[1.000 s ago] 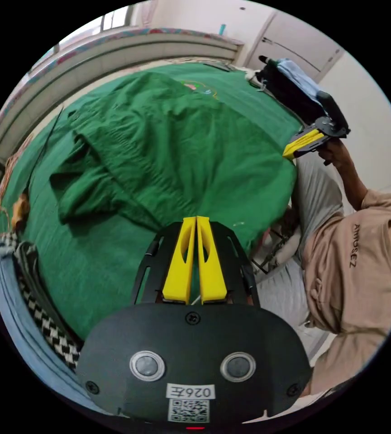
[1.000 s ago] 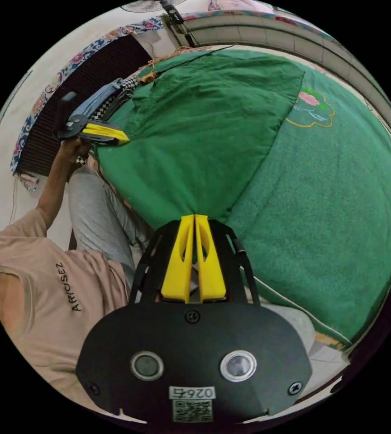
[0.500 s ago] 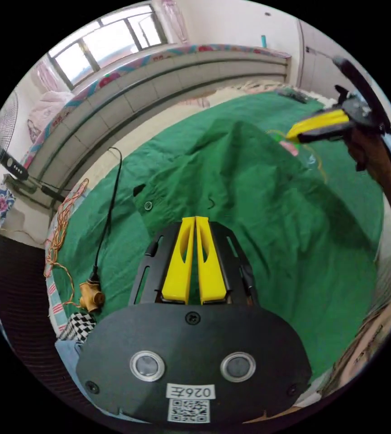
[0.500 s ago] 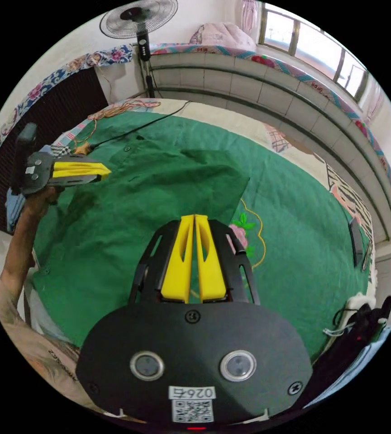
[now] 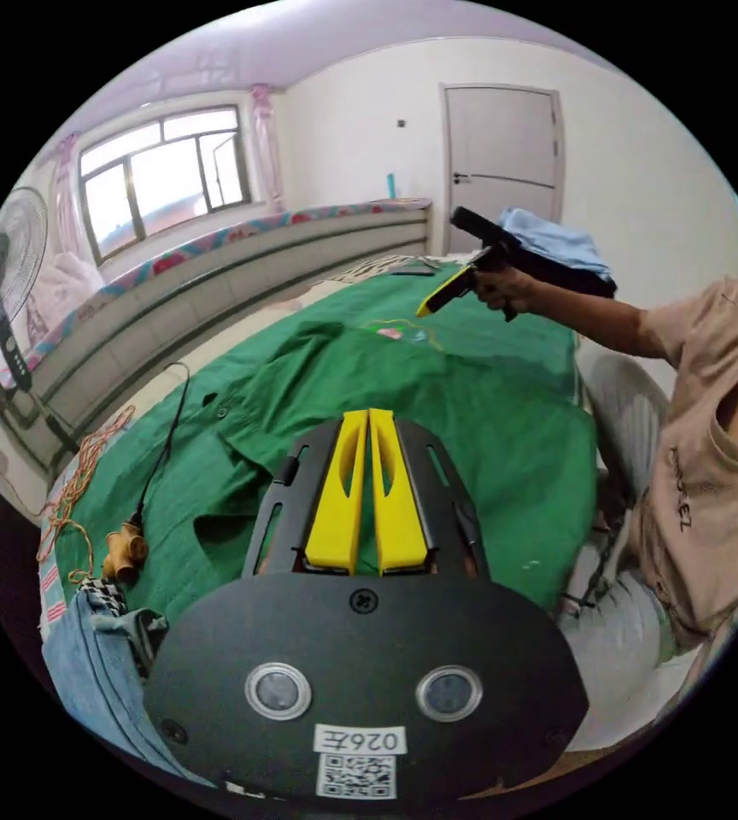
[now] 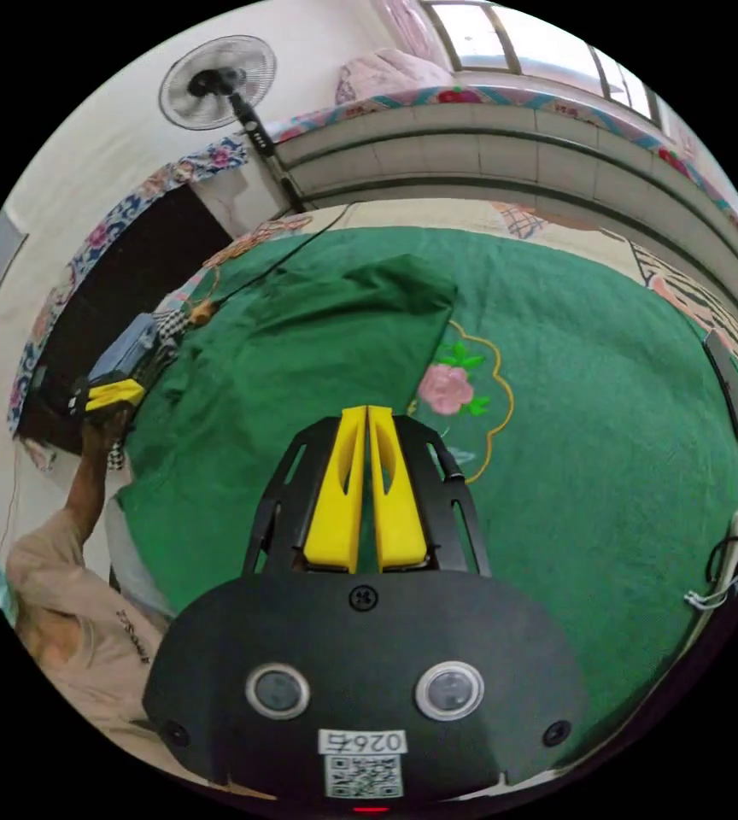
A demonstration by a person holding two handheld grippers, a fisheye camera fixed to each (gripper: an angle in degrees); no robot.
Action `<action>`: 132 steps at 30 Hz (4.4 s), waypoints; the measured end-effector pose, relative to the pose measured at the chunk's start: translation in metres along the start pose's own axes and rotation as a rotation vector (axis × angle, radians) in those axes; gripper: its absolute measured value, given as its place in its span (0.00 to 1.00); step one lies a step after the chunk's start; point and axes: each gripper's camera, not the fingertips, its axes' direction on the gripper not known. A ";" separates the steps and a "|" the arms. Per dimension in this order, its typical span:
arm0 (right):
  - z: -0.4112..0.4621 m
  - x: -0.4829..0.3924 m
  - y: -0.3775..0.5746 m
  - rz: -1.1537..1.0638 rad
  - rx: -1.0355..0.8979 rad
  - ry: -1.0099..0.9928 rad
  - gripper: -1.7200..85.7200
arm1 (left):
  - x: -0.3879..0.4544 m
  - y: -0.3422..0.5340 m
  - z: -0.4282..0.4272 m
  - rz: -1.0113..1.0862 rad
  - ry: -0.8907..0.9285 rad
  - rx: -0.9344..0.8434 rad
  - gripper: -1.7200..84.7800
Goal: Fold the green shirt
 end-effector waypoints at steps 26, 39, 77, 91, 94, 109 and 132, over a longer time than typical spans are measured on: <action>-0.053 0.004 0.252 0.346 -0.010 -0.364 0.15 | 0.285 0.143 -0.021 0.358 -0.177 -0.090 0.19; -0.065 -0.003 0.287 0.336 -0.016 -0.657 0.03 | 0.348 0.169 0.033 0.443 -0.238 -0.288 0.24; -0.062 -0.360 0.287 -0.693 0.154 0.481 0.07 | 0.253 0.154 0.051 -0.027 -0.205 -0.223 0.18; -0.095 -0.378 0.251 -0.645 0.196 0.364 0.00 | 0.264 0.174 0.079 0.068 -0.617 -0.554 0.07; -0.098 -0.370 0.258 -0.645 0.165 0.316 0.00 | 0.273 0.166 0.068 0.109 -0.583 -0.522 0.05; -0.173 -0.327 0.270 -0.622 0.173 0.032 0.00 | 0.338 0.073 -0.035 0.495 -0.566 -0.350 0.05; 0.039 0.056 -0.053 0.206 -0.131 -0.028 0.13 | 0.009 -0.136 0.221 0.130 -0.299 -0.726 0.21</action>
